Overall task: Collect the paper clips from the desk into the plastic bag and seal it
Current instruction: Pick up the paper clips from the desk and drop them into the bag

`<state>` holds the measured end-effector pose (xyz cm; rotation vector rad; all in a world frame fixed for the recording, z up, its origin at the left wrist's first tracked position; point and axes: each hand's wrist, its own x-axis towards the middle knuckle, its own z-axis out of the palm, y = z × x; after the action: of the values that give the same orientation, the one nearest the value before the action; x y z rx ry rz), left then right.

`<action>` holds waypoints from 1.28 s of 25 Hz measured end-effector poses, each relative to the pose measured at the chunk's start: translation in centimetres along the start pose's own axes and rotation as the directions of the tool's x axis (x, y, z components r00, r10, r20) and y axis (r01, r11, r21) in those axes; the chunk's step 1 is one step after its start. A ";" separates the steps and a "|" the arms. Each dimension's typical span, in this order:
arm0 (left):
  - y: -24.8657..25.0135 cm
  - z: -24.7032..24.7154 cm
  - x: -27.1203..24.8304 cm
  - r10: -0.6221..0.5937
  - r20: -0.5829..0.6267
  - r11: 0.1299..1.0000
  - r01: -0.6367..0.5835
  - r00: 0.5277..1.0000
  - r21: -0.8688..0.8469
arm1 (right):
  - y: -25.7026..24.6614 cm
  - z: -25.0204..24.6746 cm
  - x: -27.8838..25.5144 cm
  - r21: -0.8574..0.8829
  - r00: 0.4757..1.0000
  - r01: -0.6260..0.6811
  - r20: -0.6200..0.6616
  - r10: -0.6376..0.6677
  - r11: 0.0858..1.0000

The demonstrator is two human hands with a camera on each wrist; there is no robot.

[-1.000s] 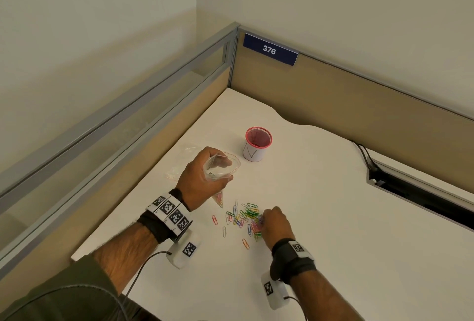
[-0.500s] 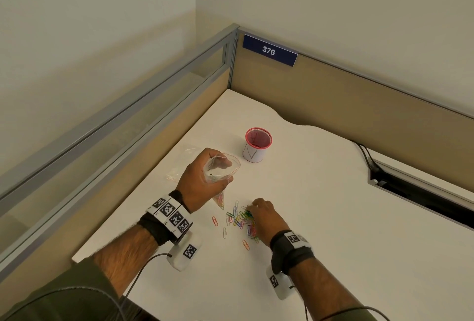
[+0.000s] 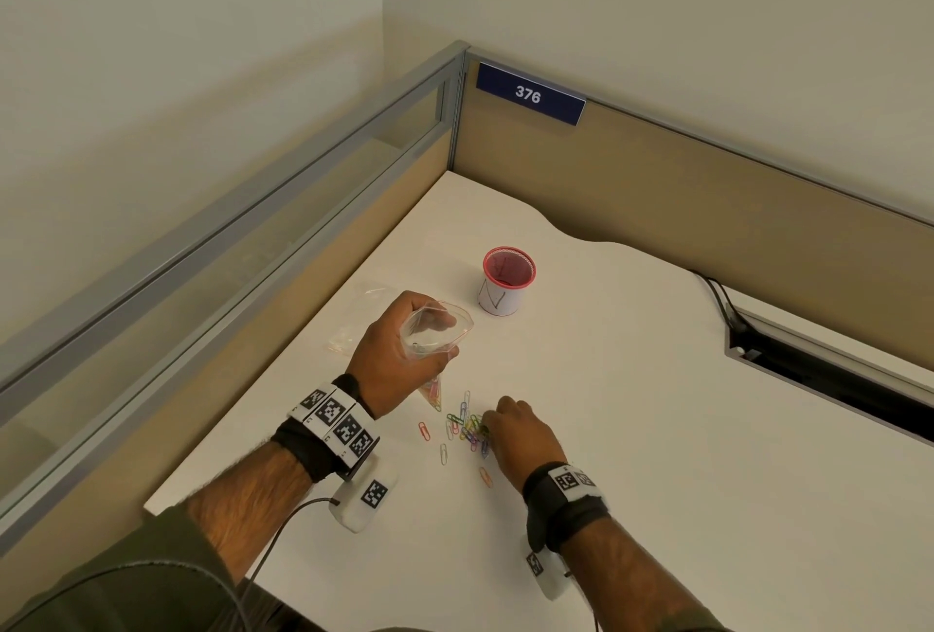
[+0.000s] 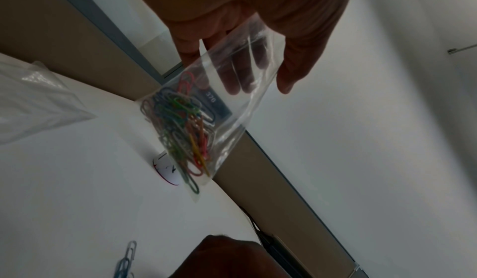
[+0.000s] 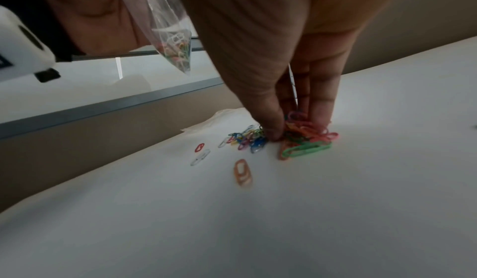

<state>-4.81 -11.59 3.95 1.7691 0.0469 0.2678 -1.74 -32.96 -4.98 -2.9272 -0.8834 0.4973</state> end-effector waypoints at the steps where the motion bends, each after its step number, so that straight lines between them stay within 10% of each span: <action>1: 0.0 -0.1 0.0 0.003 -0.003 1.000 -0.003 1.000 -0.005 | -0.2 -0.1 0.3 -0.007 1.000 -0.005 -0.009 0.005 1.000; 10: 0.1 -0.2 0.4 0.007 -0.011 1.000 -0.007 1.000 0.008 | 1.7 -4.4 1.3 0.412 0.966 -0.169 -0.114 0.234 0.895; 19: 0.0 0.9 0.7 0.023 0.027 0.999 -0.024 0.999 0.025 | -1.7 -18.3 -2.1 0.839 0.874 0.224 -0.398 0.278 0.496; 32: 0.3 1.1 0.8 0.049 0.022 0.995 -0.050 0.999 0.081 | -7.2 -19.2 -1.3 0.379 0.899 0.251 -0.433 -0.069 0.890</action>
<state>-3.88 -12.55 4.17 1.8553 -0.0002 0.2876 -0.50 -26.63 14.58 -2.3936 -0.8250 0.0416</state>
